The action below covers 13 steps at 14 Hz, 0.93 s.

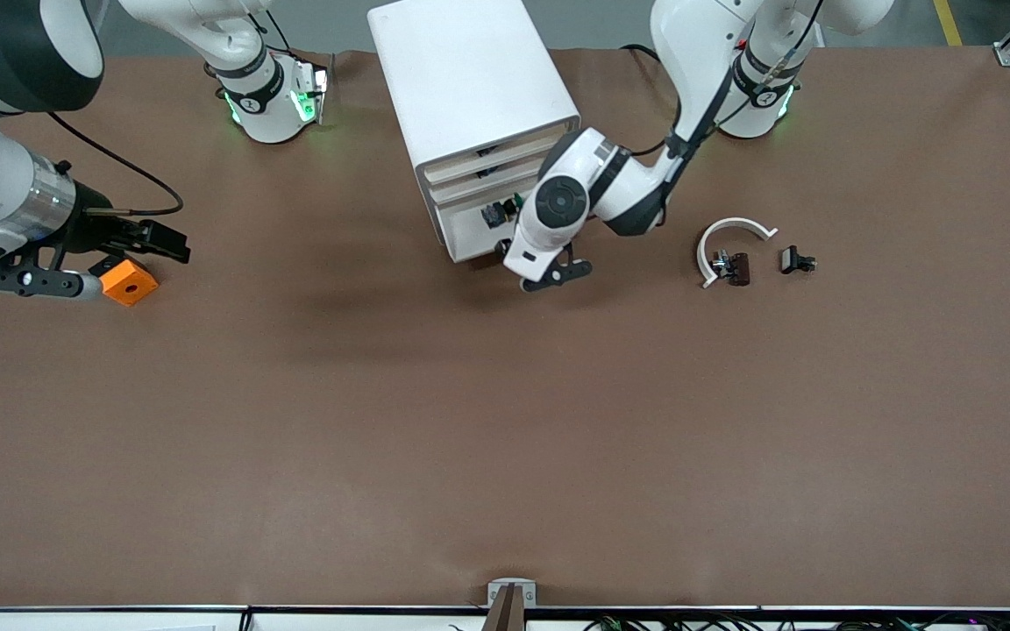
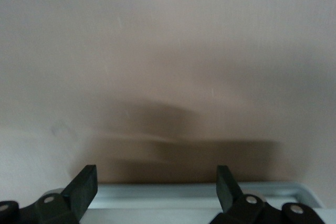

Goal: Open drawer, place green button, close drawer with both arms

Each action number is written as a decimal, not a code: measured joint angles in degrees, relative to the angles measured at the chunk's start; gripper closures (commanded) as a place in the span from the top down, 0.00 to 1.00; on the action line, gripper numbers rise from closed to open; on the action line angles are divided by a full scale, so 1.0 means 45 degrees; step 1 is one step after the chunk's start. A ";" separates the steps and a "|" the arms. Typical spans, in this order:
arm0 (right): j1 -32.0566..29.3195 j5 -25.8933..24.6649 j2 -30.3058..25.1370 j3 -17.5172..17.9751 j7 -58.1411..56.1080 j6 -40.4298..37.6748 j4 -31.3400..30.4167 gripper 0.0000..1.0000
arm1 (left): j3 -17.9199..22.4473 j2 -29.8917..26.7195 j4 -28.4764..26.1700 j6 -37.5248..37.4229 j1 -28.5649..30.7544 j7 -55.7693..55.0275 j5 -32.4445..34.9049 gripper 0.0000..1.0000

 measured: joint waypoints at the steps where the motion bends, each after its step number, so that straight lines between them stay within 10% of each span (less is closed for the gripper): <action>1: -0.0053 -0.0027 0.0000 -0.0008 -0.0200 0.0238 -0.0025 1.00 | -0.0203 -0.0018 -0.0048 0.0000 -0.0080 -0.0301 0.0000 1.00; 13: -0.1568 -0.0850 -0.0642 0.0867 -0.1222 0.0399 -0.0849 1.00 | -0.0839 -0.0098 -0.0077 0.0003 -0.0071 -0.1177 0.0000 1.00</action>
